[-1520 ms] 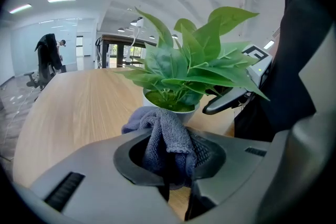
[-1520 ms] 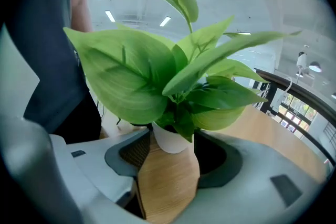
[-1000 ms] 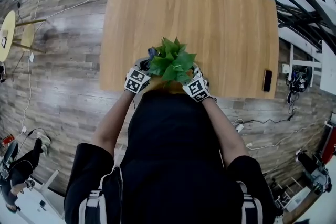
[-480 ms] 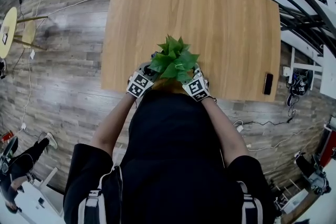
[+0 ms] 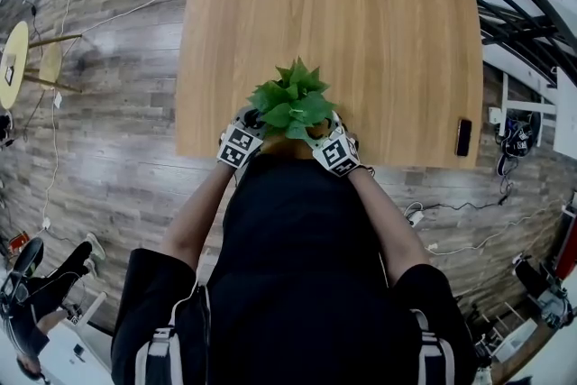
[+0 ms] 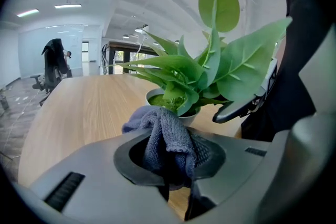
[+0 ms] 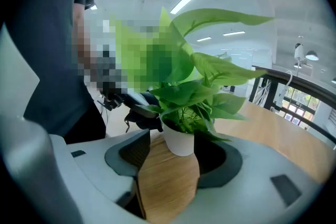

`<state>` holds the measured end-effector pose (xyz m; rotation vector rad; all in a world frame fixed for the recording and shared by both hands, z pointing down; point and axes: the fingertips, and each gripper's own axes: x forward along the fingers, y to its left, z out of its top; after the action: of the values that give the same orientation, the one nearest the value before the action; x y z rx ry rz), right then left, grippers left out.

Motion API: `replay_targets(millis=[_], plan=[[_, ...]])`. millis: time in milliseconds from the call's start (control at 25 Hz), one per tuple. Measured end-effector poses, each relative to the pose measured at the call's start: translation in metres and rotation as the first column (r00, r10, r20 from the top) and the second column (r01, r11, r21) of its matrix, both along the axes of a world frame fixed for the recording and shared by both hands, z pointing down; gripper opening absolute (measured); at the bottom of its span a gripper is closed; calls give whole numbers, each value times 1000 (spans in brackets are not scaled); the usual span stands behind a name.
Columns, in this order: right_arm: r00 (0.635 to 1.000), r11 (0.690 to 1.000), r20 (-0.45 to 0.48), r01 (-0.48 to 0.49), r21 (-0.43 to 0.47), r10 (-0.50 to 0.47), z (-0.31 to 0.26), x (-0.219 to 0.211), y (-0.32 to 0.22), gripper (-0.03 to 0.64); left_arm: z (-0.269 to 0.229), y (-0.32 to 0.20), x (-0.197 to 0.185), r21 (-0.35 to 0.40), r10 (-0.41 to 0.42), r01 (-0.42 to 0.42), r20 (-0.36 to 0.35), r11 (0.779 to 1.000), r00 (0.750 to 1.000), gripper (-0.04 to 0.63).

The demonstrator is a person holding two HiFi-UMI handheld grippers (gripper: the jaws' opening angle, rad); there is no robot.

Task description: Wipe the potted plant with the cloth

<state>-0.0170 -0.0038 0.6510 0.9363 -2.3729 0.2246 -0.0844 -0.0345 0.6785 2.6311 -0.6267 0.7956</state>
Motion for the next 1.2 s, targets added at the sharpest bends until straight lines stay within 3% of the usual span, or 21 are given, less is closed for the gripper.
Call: replay_targets(millis=[160,400,560,800,1200], plan=[[998,998,39,56,-11,-56,-4,-6,9,247,-2,-14,-6,19,-25,24,14,1000,1000,115],[999,1000,-41,22,4,-22,5,11,-5,247,-3,-25,-5,26,-42,41,44,999,998,115],[1000,1000,2,8,9,-8,2,11,-19,247,-2,-23,0,20,-36,35,36,999,999,115],[999,999,14,-47,-9,47,4,11,-26,247,-6,-10,1,18,18,-18,24,1000,1000,115],[998,998,10,-57,-7,57,4,12,-26,247,-6,26,13,-5,91,-91,8,996,996,114]])
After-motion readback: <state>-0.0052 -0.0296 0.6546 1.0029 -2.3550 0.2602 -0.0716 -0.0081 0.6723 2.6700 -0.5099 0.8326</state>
